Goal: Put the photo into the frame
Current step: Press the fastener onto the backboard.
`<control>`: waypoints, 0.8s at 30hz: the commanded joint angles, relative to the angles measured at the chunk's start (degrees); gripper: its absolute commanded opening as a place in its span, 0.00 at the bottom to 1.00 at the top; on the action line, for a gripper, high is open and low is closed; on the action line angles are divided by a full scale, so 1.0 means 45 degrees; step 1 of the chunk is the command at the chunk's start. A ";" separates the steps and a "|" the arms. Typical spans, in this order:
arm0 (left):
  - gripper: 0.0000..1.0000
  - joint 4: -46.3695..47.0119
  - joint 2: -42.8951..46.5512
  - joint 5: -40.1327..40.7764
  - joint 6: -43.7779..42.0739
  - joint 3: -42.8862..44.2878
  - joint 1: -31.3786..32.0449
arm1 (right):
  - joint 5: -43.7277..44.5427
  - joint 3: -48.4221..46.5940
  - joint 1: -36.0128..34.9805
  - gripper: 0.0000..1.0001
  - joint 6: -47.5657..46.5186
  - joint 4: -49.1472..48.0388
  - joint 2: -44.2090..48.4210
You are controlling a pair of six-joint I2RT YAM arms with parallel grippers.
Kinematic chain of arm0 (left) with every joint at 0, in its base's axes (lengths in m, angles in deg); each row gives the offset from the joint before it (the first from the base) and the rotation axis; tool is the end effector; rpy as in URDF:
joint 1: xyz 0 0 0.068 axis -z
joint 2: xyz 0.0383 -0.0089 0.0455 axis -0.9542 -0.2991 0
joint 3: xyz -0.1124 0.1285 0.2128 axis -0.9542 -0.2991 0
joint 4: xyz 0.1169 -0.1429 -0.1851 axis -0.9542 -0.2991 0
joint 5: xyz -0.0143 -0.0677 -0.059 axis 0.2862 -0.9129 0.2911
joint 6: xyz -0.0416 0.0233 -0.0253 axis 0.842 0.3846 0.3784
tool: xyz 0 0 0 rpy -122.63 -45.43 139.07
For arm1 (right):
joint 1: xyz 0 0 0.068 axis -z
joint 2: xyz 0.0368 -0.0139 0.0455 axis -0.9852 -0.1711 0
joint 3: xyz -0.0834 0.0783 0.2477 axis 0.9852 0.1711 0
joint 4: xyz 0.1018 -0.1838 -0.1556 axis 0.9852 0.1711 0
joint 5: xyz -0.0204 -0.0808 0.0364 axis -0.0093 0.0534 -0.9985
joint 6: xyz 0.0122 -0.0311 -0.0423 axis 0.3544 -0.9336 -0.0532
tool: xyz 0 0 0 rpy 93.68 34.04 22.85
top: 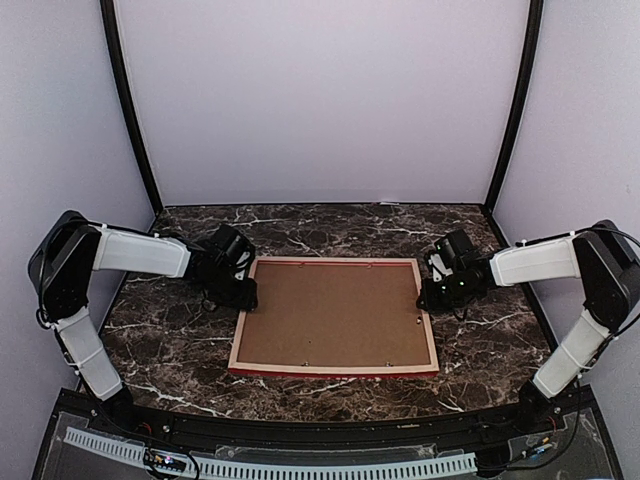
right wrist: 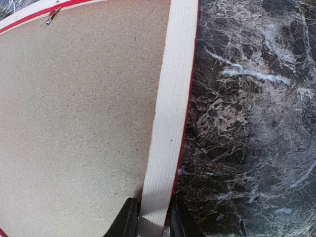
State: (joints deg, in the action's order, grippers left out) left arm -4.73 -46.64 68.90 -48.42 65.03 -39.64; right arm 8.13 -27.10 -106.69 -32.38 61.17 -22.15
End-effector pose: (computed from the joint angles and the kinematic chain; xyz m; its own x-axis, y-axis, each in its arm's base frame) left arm 0.2895 -0.1861 0.1572 -0.8601 0.1458 -0.4888 0.2449 0.9587 -0.1450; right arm 0.2639 0.1337 0.1452 -0.8912 -0.0101 -0.4535 -0.1317 0.9625 0.2374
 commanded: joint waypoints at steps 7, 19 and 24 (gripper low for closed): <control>0.37 -0.0810 0.0251 -0.0111 -0.0032 -0.0465 -0.0159 | 0.0151 0.0720 0.0024 0.22 -0.0234 0.1127 -0.0555; 0.30 -0.0613 0.0193 -0.0315 0.0014 -0.0939 -0.0245 | 0.0170 0.0721 0.0030 0.22 -0.0224 0.1152 -0.0497; 0.26 -0.0388 0.0235 -0.0448 -0.0034 -0.1197 -0.0358 | 0.0189 0.0721 0.0051 0.22 -0.0224 0.1180 -0.0520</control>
State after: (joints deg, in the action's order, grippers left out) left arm -2.17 -45.51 67.00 -47.61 62.76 -40.41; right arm 8.16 -26.70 -106.69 -32.34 60.71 -21.93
